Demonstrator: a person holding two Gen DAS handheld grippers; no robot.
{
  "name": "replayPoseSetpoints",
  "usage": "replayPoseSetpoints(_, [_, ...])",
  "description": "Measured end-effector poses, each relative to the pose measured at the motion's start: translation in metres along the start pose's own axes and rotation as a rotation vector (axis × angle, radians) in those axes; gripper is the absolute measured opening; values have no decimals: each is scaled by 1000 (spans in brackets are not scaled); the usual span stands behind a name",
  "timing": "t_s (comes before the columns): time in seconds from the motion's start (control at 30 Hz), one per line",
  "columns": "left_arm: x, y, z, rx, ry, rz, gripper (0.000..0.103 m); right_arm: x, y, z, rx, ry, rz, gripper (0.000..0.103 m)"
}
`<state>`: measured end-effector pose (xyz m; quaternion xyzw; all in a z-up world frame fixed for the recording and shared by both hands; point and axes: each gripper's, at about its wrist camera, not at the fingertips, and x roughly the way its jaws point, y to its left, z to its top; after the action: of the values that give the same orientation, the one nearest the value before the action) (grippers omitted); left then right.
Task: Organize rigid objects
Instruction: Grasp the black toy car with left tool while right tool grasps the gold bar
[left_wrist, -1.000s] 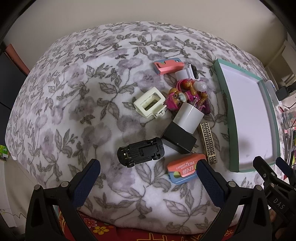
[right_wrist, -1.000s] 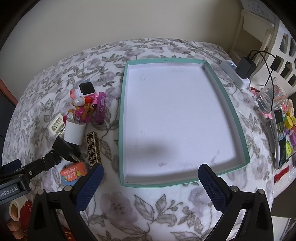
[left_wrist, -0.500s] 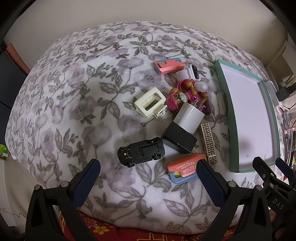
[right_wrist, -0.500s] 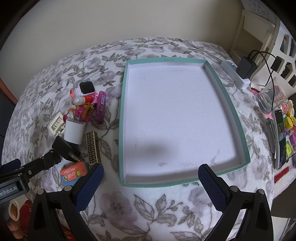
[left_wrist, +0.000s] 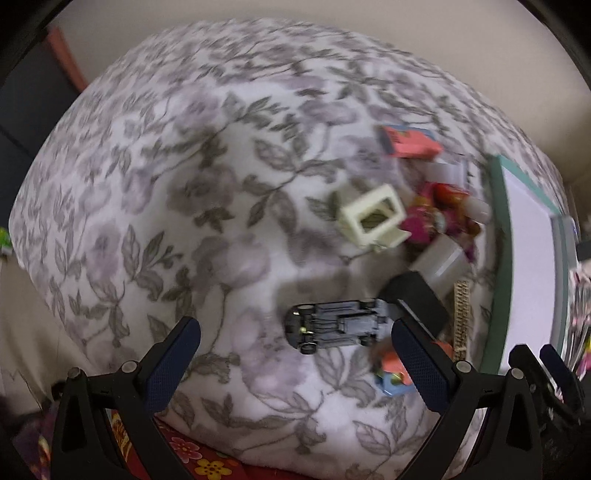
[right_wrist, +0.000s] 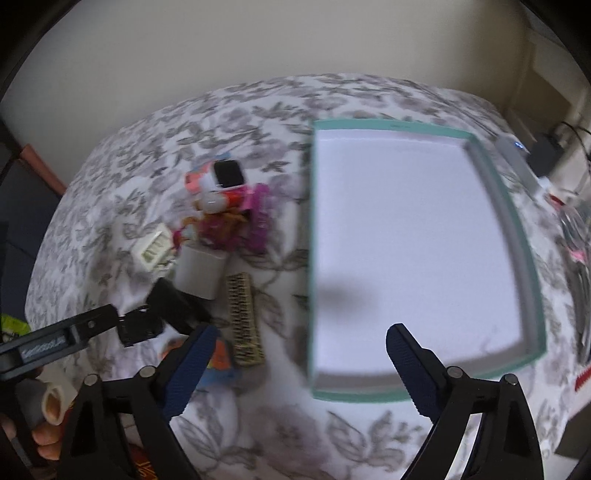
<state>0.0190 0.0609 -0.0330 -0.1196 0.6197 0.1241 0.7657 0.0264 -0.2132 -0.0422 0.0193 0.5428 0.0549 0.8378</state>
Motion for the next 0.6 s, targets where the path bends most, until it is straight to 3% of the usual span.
replayPoseSetpoints(0.2, [18,6,6,-28,43,23,103,8,26,6,-82,0,25,82])
replayPoseSetpoints(0.53, [34,-18,2,89,122,42,103,33,36,13,-96,73,54,80])
replayPoseSetpoints(0.6, [40,-28,-2,120,144,50,102,37,37,16,-90,84,58,75])
